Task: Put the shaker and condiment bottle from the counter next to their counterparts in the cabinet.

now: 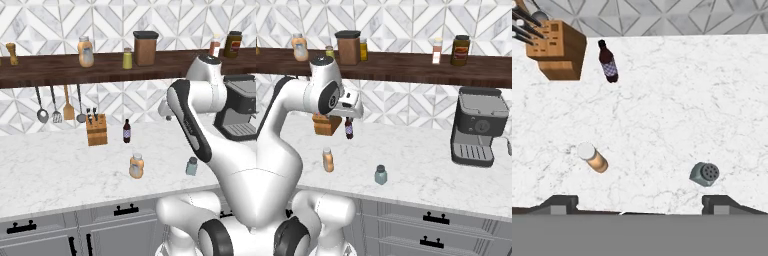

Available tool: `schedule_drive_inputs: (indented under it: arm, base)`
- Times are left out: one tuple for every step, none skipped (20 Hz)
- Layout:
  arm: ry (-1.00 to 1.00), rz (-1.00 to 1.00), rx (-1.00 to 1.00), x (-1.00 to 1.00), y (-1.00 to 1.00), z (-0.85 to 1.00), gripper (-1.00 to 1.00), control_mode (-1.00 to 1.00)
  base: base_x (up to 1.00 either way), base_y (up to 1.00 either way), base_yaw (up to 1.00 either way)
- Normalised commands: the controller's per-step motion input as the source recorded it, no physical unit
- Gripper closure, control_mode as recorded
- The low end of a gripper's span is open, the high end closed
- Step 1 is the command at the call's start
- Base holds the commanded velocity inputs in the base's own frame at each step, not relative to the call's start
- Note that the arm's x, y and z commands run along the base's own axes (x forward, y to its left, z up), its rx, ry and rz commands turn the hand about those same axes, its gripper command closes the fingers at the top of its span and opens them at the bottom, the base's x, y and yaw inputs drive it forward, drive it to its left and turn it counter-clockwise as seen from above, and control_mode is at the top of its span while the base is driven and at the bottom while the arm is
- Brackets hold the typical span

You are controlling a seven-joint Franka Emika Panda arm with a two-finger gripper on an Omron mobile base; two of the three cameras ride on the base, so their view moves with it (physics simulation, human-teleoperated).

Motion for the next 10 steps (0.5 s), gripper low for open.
schedule_drive_inputs:
  arm:
    - [-0.04,0.0,0.0,-0.19,0.0,0.0,-1.0,-1.0]
    - [-0.04,0.0,0.0,-0.2,0.0,0.0,-1.0,-1.0]
    - [-0.02,0.0,0.0,-0.18,0.0,0.0,-1.0,-1.0]
    - [-0.02,0.0,0.0,-0.17,0.0,0.0,-1.0,-1.0]
    - [-0.02,0.0,0.01,-0.18,0.0,0.0,-1.0,-1.0]
    - [-0.02,0.0,0.01,-0.19,0.0,0.0,-1.0,-1.0]
    - [-0.02,0.0,0.01,-0.22,0.0,0.0,-1.0,-1.0]
    - [-0.02,0.0,0.01,-0.22,0.0,0.0,-1.0,-1.0]
    - [-0.02,0.0,0.01,-0.22,0.0,0.0,-1.0,-1.0]
    - [-0.02,0.0,0.02,-0.23,0.0,0.0,-1.0,-1.0]
  base:
    - [0.0,0.0,0.0]
    - [0.0,0.0,0.0]
    - [0.0,0.0,0.0]
    - [0.0,0.0,0.0]
    - [0.0,0.0,0.0]
    - [0.0,0.0,0.0]
    - [0.0,0.0,0.0]
    - [0.0,0.0,0.0]
    - [0.0,0.0,0.0]
    - [0.0,0.0,0.0]
